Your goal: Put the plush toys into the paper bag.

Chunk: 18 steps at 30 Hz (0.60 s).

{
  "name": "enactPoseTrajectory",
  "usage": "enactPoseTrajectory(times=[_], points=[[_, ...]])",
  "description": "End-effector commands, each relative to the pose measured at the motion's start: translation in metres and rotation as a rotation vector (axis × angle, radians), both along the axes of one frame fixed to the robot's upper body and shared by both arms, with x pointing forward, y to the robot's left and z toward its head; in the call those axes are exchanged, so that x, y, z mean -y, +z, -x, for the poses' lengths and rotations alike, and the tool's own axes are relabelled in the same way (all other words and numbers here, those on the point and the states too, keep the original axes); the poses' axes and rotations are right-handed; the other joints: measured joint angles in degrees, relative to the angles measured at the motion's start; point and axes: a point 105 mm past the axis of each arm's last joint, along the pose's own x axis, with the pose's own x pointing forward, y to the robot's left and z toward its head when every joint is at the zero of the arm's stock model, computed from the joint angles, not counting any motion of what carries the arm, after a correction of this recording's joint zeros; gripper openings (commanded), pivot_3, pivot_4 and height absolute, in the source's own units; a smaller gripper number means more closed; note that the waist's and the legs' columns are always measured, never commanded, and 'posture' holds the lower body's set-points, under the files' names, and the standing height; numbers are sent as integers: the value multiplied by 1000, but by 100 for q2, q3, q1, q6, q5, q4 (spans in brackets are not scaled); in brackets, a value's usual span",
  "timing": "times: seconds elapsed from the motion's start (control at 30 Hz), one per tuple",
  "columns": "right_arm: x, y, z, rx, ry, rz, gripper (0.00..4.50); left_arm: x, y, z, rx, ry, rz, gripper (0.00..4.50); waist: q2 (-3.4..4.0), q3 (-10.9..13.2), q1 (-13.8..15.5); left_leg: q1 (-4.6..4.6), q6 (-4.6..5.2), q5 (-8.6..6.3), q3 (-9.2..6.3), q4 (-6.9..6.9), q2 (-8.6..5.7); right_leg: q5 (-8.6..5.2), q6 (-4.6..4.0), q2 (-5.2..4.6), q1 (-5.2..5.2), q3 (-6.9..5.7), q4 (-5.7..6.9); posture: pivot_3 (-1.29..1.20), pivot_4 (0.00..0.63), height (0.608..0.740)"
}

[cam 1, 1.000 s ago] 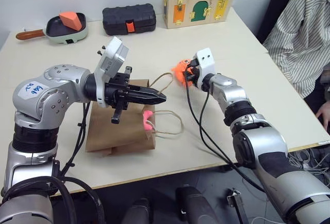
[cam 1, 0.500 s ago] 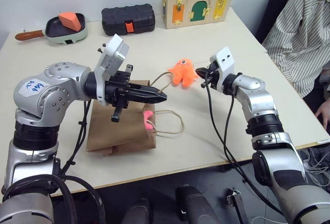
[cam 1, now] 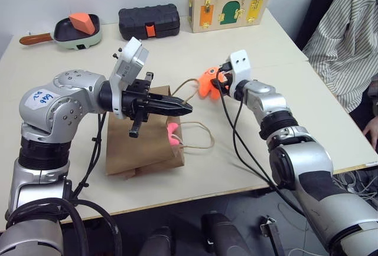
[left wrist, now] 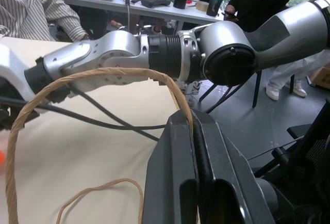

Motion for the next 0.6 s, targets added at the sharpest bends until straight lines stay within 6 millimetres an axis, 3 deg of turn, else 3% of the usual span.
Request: enactPoseTrajectory(times=[0.03,0.07,0.17,0.47,0.6], points=[[-7,2,-1,-23,-7,-90,3471,-2,7,7,49,-5,3,0,0,0,-13,0,0,0,1,0,0,0,0,0,0,0,0,0,150,740],[-10,-1,0,-37,0,-110,3471,-2,7,8,49,-3,1,0,0,0,-15,0,0,0,1,1,0,0,0,1,0,0,2,0,150,740],[-17,1,1,-16,24,-136,2851,-3,6,8,50,0,-1,0,0,0,-21,1,0,0,1,5,0,0,0,1,2,0,5,0,150,740],[-8,21,0,91,76,-62,73,-3,5,6,44,2,2,0,0,0,-39,1,0,0,0,8,0,0,0,1,2,0,8,0,150,740],[-13,45,24,213,366,-33,13,-3,7,6,44,-2,7,0,0,0,9,-1,0,0,-3,9,0,0,0,1,2,0,5,0,150,740]])
